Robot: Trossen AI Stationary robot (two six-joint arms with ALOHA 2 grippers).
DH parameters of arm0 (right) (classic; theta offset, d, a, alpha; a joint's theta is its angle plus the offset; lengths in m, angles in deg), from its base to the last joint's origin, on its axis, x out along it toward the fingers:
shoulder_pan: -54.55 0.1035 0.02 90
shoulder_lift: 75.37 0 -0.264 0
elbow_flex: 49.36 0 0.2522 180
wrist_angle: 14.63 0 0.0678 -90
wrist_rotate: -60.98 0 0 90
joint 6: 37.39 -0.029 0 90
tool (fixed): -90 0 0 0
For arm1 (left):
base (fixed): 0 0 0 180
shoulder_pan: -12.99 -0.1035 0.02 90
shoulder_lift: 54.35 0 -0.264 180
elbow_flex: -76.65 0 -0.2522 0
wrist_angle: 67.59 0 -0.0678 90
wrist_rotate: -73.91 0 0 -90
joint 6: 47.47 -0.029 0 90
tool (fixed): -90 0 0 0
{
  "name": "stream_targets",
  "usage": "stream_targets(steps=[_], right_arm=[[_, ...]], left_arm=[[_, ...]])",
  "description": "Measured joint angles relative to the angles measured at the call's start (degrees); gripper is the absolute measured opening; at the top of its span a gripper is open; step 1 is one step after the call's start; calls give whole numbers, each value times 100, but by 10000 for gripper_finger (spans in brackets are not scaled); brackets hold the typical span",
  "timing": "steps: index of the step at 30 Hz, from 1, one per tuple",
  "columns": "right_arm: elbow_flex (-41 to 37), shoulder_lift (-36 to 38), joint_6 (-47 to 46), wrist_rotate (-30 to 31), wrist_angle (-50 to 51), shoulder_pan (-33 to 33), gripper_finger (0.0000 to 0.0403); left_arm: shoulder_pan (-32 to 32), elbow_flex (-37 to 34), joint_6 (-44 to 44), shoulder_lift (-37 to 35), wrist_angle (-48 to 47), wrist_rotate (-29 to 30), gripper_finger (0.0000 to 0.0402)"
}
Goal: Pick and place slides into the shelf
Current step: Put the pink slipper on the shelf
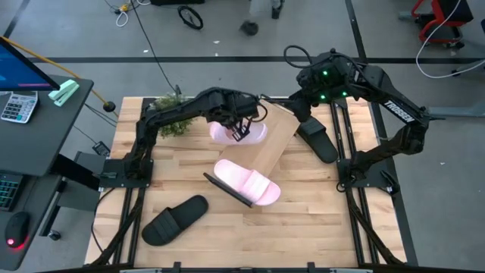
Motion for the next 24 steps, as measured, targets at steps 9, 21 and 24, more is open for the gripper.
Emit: stream_targets(steps=[9,21,24], right_arm=[[0,0,8,-20,-1,0,190],[0,-2,4,-20,-5,2,190],[0,-2,0,-20,-5,2,190]], left_arm=[[363,0,400,0,-1,-11,11],[475,0,640,0,12,-61,11],[500,0,711,0,17,-105,19]])
